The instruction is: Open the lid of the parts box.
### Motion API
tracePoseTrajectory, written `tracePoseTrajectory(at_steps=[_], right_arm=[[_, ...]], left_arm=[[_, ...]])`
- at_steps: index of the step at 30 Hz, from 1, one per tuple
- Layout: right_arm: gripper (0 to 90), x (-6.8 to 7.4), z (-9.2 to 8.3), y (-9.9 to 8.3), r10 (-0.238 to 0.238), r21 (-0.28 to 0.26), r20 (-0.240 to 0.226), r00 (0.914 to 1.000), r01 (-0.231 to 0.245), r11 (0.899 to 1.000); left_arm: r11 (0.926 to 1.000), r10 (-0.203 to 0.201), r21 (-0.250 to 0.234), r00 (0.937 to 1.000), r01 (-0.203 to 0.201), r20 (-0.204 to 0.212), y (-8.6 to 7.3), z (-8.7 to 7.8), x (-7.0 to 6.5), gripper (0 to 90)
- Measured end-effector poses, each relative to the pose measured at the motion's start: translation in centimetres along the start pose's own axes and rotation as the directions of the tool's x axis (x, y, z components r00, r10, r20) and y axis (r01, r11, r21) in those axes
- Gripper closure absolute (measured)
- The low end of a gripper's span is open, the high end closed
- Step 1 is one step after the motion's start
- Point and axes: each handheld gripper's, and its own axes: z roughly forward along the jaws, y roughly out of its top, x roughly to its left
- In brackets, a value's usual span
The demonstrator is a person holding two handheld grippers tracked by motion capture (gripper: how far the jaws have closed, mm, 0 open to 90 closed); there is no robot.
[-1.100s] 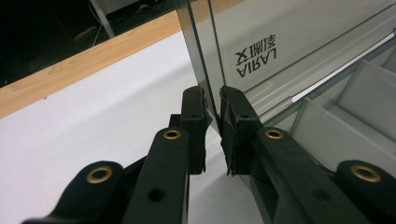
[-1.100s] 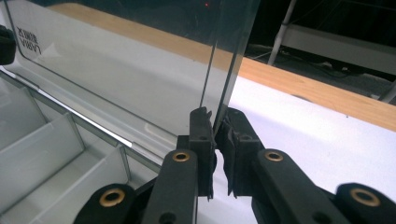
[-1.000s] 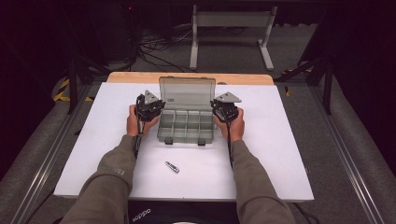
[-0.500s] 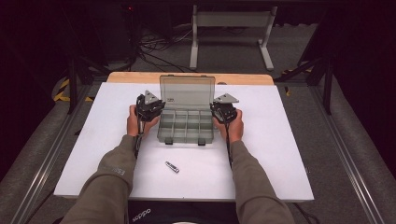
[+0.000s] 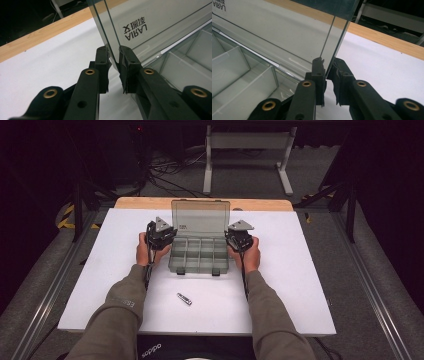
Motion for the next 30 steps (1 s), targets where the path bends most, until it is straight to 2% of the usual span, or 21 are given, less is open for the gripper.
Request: tracePoseTrajectory(at_steps=[19,26,30], right_arm=[[77.7,0.47,-0.02,0.14,-0.032,0.009,0.044,0.9985,0.032,0.999],[79.1,0.43,0.0,0.03,-0.032,0.029,0.043,0.9986,0.031,0.999],[77.1,0.24,-0.17,0.09,-0.028,0.033,0.035,0.999,0.027,0.999]], left_arm=[[0.9997,0.023,0.006,0.9994,-0.023,-0.027,0.1,0.12,-0.13,75.0],[0.9996,0.023,0.019,0.9993,-0.023,-0.028,0.0,0.23,-0.12,74.5],[0.9985,0.047,0.029,0.9985,-0.046,-0.027,0.2,-0.03,-0.02,74.0]])
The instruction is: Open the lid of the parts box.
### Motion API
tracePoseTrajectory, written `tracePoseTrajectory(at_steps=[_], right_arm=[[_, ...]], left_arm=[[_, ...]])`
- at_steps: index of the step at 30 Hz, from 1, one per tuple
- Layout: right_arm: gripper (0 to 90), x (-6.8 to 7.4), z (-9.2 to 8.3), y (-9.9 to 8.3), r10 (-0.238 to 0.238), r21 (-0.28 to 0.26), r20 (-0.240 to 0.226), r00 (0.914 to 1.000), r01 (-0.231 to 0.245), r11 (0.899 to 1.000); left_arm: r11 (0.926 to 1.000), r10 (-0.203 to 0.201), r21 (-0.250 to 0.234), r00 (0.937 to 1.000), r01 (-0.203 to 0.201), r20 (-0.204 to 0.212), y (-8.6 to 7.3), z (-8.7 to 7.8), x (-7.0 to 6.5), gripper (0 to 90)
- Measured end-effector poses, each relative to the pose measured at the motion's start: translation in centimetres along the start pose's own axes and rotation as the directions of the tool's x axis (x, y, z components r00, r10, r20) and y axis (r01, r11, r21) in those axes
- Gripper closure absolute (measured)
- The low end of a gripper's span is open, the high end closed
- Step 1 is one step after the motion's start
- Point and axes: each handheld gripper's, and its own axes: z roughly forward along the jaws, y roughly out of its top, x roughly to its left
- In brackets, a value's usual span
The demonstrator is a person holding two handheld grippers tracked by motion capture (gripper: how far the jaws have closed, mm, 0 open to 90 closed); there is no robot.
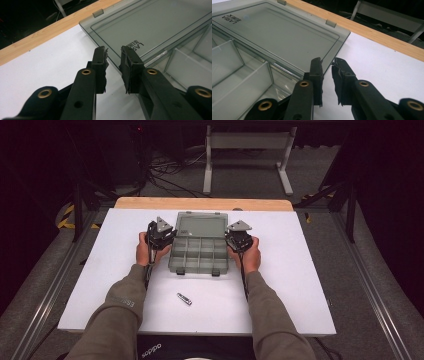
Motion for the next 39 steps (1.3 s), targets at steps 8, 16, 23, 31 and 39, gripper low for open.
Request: tracePoseTrajectory(at_steps=[8,16,23,31,39], right_arm=[[74.3,-0.3,-0.8,0.4,0.023,-0.024,-0.027,0.9994,-0.023,0.999],[67.5,-0.2,-1.9,0.6,0.018,-0.031,-0.06,0.998,-0.02,0.999],[64.0,-0.4,-2.9,0.8,0.03,-0.05,-0.086,0.9959,-0.034,0.998],[60.6,0.1,-4.4,0.7,-0.019,-0.079,-0.11,0.9938,0.011,0.997],[56.0,0.6,-6.1,0.8,-0.05,-0.107,-0.137,0.9892,0.035,0.994]], left_arm=[[0.9997,0.02,-0.014,0.9998,-0.02,0.008,0.6,-1.2,0.2,71.9],[0.9985,0.048,-0.028,0.9981,-0.047,0.039,0.7,-2.8,0.5,70.6],[0.9966,0.064,-0.055,0.996,-0.061,0.062,0.6,-3.9,0.7,68.4],[0.9917,0.108,-0.079,0.9911,-0.101,0.078,0.4,-5.6,0.5,66.7],[0.9826,0.155,-0.12,0.9816,-0.142,0.111,0.1,-7.4,-0.1,63.1]])
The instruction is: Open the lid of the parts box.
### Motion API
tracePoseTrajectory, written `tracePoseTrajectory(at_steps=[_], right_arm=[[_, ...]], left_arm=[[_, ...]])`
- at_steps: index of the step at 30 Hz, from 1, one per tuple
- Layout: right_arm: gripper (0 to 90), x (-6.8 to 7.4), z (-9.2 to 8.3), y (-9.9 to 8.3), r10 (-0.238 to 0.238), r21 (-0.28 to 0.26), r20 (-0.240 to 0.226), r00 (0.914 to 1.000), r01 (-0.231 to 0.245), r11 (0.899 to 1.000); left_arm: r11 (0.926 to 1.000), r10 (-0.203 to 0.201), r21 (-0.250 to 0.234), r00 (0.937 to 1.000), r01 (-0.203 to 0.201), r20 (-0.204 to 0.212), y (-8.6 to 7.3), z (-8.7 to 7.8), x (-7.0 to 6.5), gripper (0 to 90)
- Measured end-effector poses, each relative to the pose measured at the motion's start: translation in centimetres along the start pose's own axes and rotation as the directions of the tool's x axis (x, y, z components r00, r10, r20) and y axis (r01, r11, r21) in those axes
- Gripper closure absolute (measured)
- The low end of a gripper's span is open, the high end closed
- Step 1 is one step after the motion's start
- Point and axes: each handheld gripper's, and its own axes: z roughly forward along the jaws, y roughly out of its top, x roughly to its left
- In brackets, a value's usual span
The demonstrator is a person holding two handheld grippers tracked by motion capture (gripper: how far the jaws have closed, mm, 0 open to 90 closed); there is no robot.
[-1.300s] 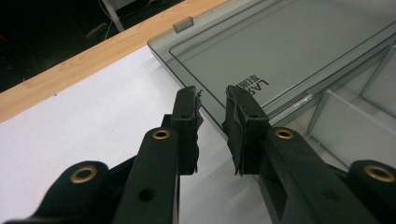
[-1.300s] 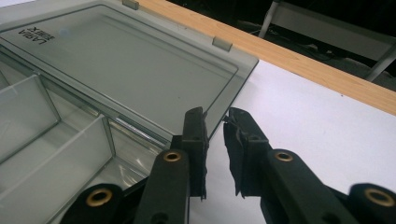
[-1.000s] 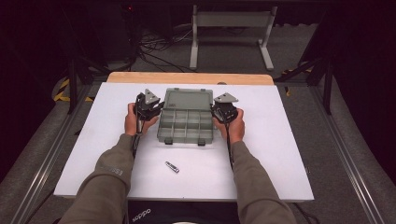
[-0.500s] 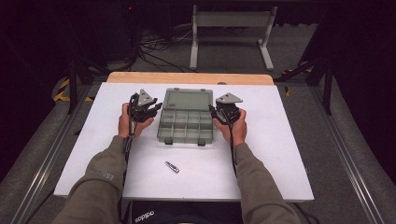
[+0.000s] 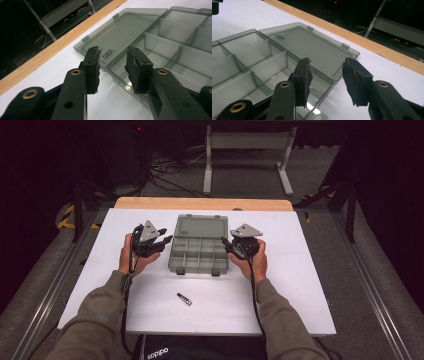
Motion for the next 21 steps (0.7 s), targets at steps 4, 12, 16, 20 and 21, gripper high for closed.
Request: tracePoseTrajectory(at_steps=[4,12,16,20,21], right_arm=[[53.6,0.5,-0.7,0.0,-0.023,-0.007,-0.019,0.9996,0.023,1.0],[49.8,1.1,-2.1,0.0,-0.023,-0.038,-0.06,0.9979,0.021,0.999],[47.3,1.5,-2.6,0.0,-0.036,-0.05,-0.068,0.997,0.033,0.998],[44.0,2.0,-3.2,-0.1,-0.048,-0.062,-0.088,0.995,0.042,0.997],[43.5,2.1,-3.3,-0.2,-0.049,-0.068,-0.095,0.9943,0.043,0.997]], left_arm=[[0.9995,0.026,-0.021,0.9994,-0.025,0.023,-0.1,-1.0,-0.6,61.2],[0.9973,0.056,-0.05,0.9976,-0.054,0.041,-0.5,-2.6,-1.4,58.2],[0.9962,0.063,-0.064,0.9966,-0.059,0.054,-0.7,-3.1,-1.9,55.8],[0.9948,0.068,-0.08,0.9958,-0.063,0.061,-1.0,-3.7,-2.2,51.8],[0.9939,0.073,-0.087,0.9951,-0.068,0.066,-1.2,-4.0,-2.4,51.6]])
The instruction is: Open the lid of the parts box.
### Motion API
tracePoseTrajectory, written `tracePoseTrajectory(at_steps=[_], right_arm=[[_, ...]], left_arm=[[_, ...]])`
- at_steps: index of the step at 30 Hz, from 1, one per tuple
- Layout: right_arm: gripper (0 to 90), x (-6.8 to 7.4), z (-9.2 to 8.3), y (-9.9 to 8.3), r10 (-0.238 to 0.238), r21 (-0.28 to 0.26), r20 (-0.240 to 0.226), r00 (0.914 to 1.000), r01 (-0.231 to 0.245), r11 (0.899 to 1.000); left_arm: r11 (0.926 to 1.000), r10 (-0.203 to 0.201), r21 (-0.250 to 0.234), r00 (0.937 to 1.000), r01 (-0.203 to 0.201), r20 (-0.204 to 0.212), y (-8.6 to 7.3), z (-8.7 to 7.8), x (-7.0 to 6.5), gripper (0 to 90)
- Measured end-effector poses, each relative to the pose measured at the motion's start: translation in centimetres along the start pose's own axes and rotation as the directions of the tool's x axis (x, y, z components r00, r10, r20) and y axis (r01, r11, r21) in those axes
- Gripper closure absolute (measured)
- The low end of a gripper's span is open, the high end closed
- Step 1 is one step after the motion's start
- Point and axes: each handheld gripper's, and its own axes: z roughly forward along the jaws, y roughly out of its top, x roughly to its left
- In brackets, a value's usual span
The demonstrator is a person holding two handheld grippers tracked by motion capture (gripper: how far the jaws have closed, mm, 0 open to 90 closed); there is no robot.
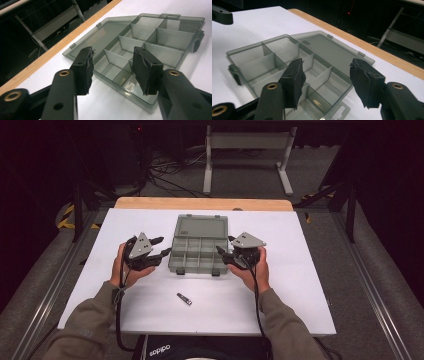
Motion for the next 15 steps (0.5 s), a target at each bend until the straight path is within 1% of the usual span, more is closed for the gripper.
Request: tracePoseTrajectory(at_steps=[3,5,6,7,8,9,12,15], right_arm=[[42.8,0.2,-0.3,0.0,-0.01,-0.005,-0.005,0.9999,0.01,1.0],[41.8,0.4,-0.5,0.0,-0.008,-0.009,-0.018,0.9998,0.008,1.0],[40.9,0.6,-0.9,-0.1,-0.015,-0.016,-0.027,0.9995,0.014,1.0],[40.9,0.6,-0.9,-0.1,-0.015,-0.016,-0.027,0.9995,0.014,1.0],[39.4,0.8,-1.2,-0.1,-0.017,-0.019,-0.044,0.9989,0.017,1.0],[39.4,0.8,-1.2,-0.1,-0.017,-0.019,-0.044,0.9989,0.017,1.0],[37.6,1.2,-1.7,-0.2,-0.035,-0.031,-0.064,0.9974,0.033,0.999],[35.3,1.6,-2.2,-0.3,-0.046,-0.041,-0.081,0.9956,0.043,0.998]], left_arm=[[1.0,0.004,-0.007,1.0,-0.004,0.009,-0.2,-0.5,-0.3,50.9],[0.9999,0.008,-0.013,0.9998,-0.008,0.016,-0.3,-0.8,-0.5,49.1],[0.9998,0.016,-0.014,0.9997,-0.016,0.02,-0.4,-1.0,-0.6,48.3],[0.9997,0.019,-0.017,0.9996,-0.018,0.02,-0.4,-1.2,-0.8,48.3],[0.9996,0.02,-0.021,0.9994,-0.02,0.027,-0.5,-1.4,-0.9,46.4],[0.9994,0.026,-0.024,0.9993,-0.025,0.027,-0.5,-1.6,-1.0,46.4],[0.9989,0.036,-0.032,0.9987,-0.035,0.035,-0.7,-2.1,-1.5,44.0],[0.9987,0.032,-0.04,0.9985,-0.03,0.045,-1.0,-2.6,-2.0,40.8]])
